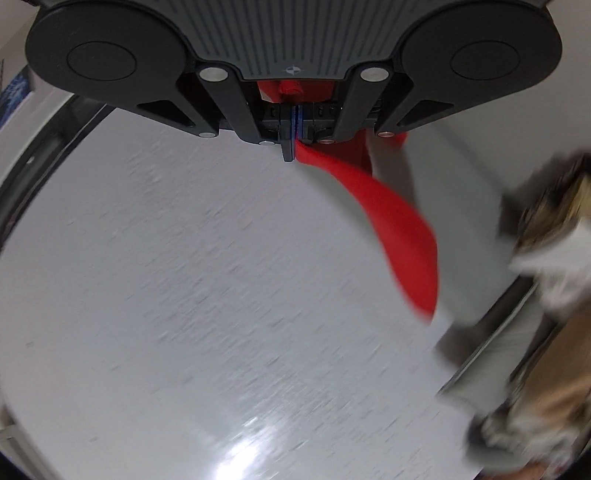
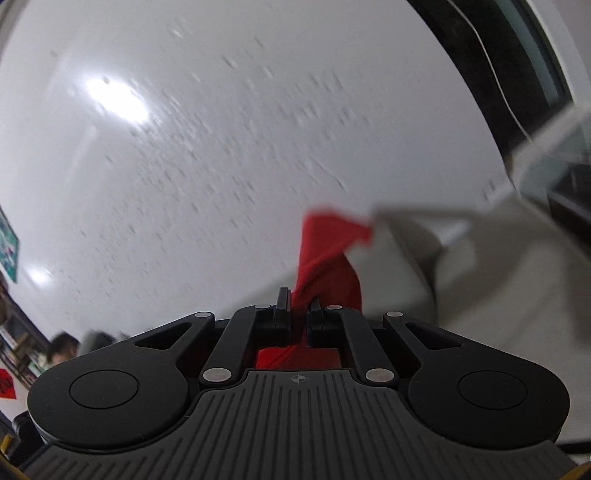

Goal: Fold clothes
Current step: 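Lay the sweatshirt flat on the sofa and open both tools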

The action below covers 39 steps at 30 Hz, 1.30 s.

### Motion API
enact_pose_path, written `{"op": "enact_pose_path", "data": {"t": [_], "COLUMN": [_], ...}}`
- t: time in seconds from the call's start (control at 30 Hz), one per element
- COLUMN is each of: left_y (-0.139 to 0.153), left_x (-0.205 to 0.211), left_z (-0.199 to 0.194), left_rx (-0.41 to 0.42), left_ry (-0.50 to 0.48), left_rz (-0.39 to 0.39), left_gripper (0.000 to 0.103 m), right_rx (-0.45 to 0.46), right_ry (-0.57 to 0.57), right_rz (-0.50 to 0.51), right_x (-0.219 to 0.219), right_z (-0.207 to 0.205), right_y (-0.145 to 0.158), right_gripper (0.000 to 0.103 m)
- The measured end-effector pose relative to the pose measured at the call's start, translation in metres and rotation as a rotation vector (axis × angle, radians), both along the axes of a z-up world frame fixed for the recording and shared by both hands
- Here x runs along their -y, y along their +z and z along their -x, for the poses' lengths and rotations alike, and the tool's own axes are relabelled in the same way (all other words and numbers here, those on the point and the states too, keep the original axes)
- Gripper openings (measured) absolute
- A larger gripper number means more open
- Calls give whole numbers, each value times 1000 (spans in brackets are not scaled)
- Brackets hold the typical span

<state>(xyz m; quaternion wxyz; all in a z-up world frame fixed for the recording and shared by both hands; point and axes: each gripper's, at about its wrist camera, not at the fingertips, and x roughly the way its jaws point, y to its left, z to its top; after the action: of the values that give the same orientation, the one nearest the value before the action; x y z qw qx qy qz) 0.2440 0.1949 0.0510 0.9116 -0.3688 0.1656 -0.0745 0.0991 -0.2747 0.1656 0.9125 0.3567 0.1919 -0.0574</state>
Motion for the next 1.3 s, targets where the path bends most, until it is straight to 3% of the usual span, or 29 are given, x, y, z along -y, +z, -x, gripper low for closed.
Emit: {"op": "enact_pose_path", "data": {"t": [0.13,0.23,0.33,0.47,0.57,0.63,0.73,0.83,0.97,1.0,1.07,1.13,1.23,1.3], "left_y": [-109,-156,-182,-197,-185,-175,-170,-186,-198,-199,-193,-187,-178,-178], "left_x": [-9,-12,-18,-30,-33,-31,-15,-6,6,10,20,23,37,53], "left_z": [22,51,74,103,133,155,189,200,200,199,206,212,223,221], "left_rx": [-190,-306,-392,-450,-437,-433,-464,-515,-544,-551,-588,-612,-594,-567], "left_ry": [46,47,46,58,56,55,63,49,29,24,26,30,-17,-114], "left_rz": [27,33,41,52,26,-18,-152,-182,-272,-304,-353,-398,-455,-454], "left_gripper": [0,0,0,0,0,0,0,0,0,4,13,29,30,31], "right_rx": [-184,-314,-394,-448,-462,-484,-540,-605,-632,-636,-676,-675,-647,-618], "right_ry": [-12,-29,-29,-18,-11,8,33,47,33,44,63,79,86,131], "right_rz": [-90,-158,-164,-108,-81,-50,25,105,118,119,134,169,257,292], "right_x": [-5,-4,-7,-20,-24,-31,-43,-53,-58,-60,-64,-70,-90,-104], "right_z": [16,44,65,96,110,124,141,153,161,162,159,167,178,178], "right_y": [-119,-199,-239,-245,-237,-229,-228,-235,-251,-255,-251,-247,-233,-226], "right_gripper": [7,7,6,6,6,6,6,6,7,10,42,46,47,48]}}
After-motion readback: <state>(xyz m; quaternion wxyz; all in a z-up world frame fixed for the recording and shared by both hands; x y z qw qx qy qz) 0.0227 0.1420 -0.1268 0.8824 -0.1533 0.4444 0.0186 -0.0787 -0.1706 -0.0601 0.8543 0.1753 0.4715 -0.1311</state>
